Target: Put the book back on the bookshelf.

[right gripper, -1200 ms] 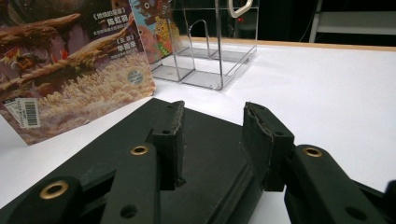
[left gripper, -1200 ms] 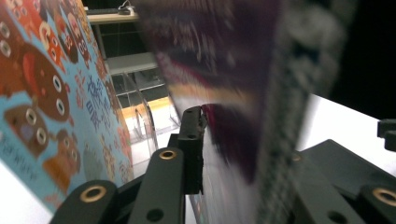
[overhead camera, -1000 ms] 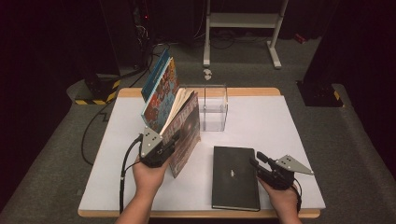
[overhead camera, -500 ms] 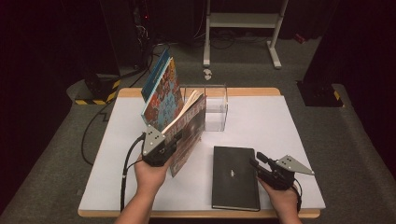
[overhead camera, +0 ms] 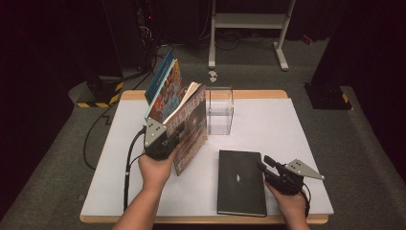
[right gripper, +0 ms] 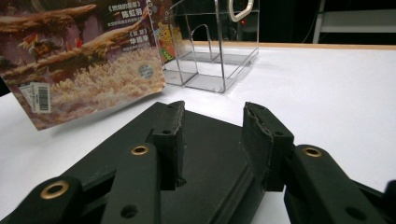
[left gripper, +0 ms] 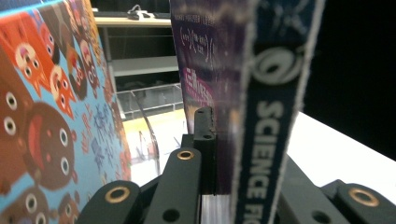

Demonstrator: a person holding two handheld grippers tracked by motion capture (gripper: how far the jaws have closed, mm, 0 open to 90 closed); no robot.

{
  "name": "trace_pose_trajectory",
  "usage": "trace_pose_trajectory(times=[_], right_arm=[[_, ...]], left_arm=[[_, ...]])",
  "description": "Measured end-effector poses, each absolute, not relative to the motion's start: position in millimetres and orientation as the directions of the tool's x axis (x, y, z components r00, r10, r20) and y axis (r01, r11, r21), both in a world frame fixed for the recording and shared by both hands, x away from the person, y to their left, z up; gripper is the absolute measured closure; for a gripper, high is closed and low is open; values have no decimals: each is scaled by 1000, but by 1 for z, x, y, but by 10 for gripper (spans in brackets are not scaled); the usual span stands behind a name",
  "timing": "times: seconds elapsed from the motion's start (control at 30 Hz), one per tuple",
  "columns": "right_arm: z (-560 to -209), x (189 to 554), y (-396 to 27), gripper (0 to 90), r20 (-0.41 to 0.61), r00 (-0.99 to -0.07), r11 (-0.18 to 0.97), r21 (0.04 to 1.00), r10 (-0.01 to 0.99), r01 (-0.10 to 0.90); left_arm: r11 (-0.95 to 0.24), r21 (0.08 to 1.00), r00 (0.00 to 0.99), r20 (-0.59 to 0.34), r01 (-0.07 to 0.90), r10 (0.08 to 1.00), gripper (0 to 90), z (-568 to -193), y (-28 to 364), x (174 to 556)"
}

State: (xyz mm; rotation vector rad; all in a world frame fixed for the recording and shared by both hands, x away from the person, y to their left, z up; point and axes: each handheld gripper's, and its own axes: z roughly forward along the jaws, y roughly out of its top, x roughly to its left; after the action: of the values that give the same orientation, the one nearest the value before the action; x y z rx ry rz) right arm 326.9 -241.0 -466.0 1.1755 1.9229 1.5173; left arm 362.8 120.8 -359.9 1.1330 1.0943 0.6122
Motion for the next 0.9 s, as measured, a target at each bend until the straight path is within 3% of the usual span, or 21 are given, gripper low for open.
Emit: trace_pose_trajectory(times=[0.6, 0.9], right_arm=[[-466, 327, -242, 590, 181, -556, 35, 934, 811, 356], [-466, 328, -243, 593, 182, -559, 34, 935, 809, 353]], left_arm=[[305, 950, 328, -310, 67, 892, 839, -350, 102, 402], [324, 945, 296, -324, 50, 898, 840, -347, 96, 428]])
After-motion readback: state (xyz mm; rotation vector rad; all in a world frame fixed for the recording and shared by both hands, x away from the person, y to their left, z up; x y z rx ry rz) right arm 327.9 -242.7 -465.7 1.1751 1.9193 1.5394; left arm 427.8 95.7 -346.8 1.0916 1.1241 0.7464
